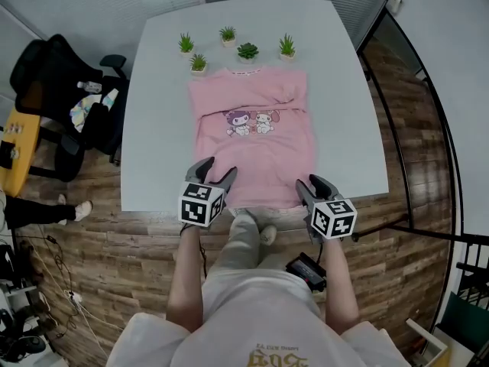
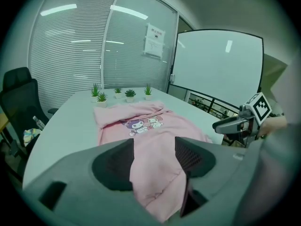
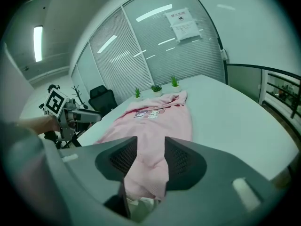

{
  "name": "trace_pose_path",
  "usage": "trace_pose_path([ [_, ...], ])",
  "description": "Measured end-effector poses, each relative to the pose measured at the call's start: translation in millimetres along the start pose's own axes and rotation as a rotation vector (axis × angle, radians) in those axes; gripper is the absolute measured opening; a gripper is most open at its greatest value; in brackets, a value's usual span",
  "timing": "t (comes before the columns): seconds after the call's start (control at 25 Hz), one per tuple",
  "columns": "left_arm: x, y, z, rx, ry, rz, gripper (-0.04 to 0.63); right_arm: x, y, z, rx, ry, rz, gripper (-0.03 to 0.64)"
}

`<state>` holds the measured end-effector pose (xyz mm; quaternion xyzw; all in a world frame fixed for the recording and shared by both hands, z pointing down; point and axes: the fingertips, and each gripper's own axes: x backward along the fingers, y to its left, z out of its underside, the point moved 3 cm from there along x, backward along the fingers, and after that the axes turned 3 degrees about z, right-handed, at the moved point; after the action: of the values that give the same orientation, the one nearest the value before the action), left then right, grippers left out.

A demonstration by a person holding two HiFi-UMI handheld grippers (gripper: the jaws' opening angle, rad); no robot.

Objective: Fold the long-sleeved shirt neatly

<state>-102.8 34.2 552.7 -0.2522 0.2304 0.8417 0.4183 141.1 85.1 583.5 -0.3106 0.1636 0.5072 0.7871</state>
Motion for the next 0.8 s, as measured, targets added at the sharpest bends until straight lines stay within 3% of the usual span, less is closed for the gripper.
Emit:
trace_pose_path([
  [0.32, 7.0, -1.9, 41.9, 0.029, 0.082, 0.039, 0.268, 1.7, 0.1, 39.7, 0.076, 0.11, 0.008, 0.189],
  [0.8, 13.9, -17.6, 100.7, 0.027, 0.267, 0.13, 0.267, 7.3, -2.1, 76.0, 0.091, 0.165, 0.037, 0.192],
])
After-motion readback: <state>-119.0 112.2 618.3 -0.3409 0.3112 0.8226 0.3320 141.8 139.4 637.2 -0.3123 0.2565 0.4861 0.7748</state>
